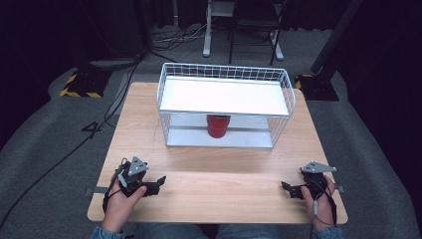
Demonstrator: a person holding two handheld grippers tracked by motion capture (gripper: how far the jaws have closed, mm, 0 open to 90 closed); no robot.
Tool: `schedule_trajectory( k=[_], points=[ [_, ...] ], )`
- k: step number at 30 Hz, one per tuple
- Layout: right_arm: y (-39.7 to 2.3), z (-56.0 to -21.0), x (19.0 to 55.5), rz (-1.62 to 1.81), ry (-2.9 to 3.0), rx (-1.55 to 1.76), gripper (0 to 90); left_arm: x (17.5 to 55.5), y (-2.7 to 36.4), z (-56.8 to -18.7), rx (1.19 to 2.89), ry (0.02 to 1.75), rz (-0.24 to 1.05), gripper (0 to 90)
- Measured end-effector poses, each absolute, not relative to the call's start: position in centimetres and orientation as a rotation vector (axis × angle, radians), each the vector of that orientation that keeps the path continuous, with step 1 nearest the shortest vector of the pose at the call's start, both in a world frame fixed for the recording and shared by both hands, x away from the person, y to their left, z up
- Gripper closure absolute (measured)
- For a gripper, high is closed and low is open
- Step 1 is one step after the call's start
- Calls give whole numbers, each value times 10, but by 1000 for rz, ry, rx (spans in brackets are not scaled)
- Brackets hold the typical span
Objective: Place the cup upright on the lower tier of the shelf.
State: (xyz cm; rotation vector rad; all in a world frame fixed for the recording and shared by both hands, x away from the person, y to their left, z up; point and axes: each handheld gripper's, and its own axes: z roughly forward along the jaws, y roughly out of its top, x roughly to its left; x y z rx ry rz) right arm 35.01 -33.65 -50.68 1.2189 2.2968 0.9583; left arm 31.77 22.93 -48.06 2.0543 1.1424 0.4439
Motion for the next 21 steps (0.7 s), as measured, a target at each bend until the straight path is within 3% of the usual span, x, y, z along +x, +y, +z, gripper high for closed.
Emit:
schedule_trajectory(
  k=[7,21],
  points=[
    [-337,-507,350,958,2297,1219,4,320,237,-498,2105,1176,402,152],
    [-337,-507,350,958,2297,1218,4,323,237,-506,2135,1144,436,136]
  ],
)
